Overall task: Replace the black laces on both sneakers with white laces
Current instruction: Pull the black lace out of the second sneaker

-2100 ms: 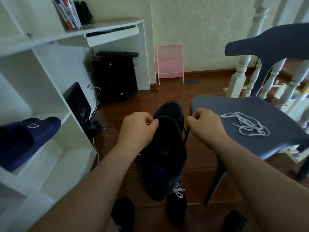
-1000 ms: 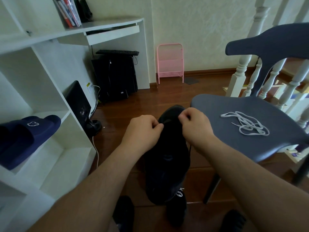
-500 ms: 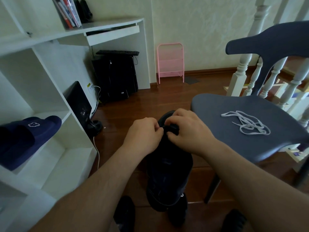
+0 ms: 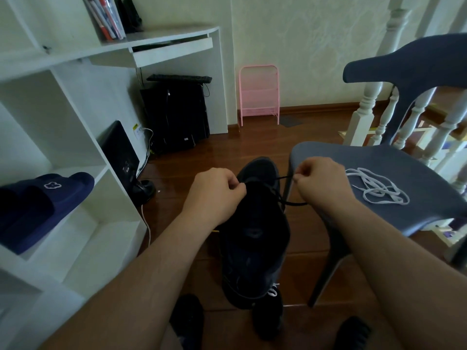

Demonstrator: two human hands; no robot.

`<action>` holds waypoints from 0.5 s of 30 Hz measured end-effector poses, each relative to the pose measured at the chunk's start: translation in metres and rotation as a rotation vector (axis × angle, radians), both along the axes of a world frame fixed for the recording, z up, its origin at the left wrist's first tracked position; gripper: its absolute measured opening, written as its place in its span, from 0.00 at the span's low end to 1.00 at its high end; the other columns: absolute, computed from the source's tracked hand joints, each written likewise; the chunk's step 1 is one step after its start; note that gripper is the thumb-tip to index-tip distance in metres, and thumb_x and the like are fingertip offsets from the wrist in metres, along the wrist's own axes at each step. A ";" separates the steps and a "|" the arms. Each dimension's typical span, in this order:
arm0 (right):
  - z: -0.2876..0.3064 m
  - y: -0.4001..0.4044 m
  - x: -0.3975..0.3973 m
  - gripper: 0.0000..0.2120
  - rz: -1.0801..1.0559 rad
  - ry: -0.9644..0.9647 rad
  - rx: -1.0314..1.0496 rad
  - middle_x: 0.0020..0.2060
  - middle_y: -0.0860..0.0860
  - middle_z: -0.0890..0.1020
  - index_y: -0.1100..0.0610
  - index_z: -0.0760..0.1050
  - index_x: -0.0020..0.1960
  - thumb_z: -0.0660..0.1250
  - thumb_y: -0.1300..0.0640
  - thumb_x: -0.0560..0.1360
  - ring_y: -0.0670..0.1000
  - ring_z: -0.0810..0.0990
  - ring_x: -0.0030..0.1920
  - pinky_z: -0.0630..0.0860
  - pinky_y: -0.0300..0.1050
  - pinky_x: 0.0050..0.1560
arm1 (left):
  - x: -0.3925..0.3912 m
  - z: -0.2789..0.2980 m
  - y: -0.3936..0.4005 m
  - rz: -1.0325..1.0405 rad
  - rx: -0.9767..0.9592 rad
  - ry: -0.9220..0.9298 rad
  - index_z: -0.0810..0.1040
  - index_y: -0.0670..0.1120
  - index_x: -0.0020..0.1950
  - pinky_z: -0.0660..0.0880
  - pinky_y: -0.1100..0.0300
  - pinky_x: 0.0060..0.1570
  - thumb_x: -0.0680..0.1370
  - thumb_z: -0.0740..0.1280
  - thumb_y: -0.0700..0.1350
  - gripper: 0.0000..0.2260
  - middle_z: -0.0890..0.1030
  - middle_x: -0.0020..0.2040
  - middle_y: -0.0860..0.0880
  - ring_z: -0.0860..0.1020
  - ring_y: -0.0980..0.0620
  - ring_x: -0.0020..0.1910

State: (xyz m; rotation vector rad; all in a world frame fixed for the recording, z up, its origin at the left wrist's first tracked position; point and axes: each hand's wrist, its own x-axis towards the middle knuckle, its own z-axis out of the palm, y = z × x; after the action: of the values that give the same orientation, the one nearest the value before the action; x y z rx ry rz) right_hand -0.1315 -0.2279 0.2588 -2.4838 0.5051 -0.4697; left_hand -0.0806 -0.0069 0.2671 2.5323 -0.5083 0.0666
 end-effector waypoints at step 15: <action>-0.009 0.051 0.004 0.06 0.298 -0.095 -0.409 0.42 0.50 0.81 0.53 0.83 0.48 0.66 0.55 0.78 0.54 0.77 0.47 0.78 0.53 0.44 | -0.005 -0.006 -0.007 -0.034 0.011 -0.026 0.81 0.55 0.42 0.82 0.56 0.36 0.82 0.69 0.54 0.10 0.82 0.38 0.55 0.80 0.57 0.36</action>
State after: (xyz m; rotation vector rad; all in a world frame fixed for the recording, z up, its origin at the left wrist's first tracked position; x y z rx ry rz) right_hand -0.1271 -0.1768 0.2502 -2.8424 -0.0081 -0.6146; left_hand -0.0856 -0.0142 0.2612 2.5354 -0.5639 0.0842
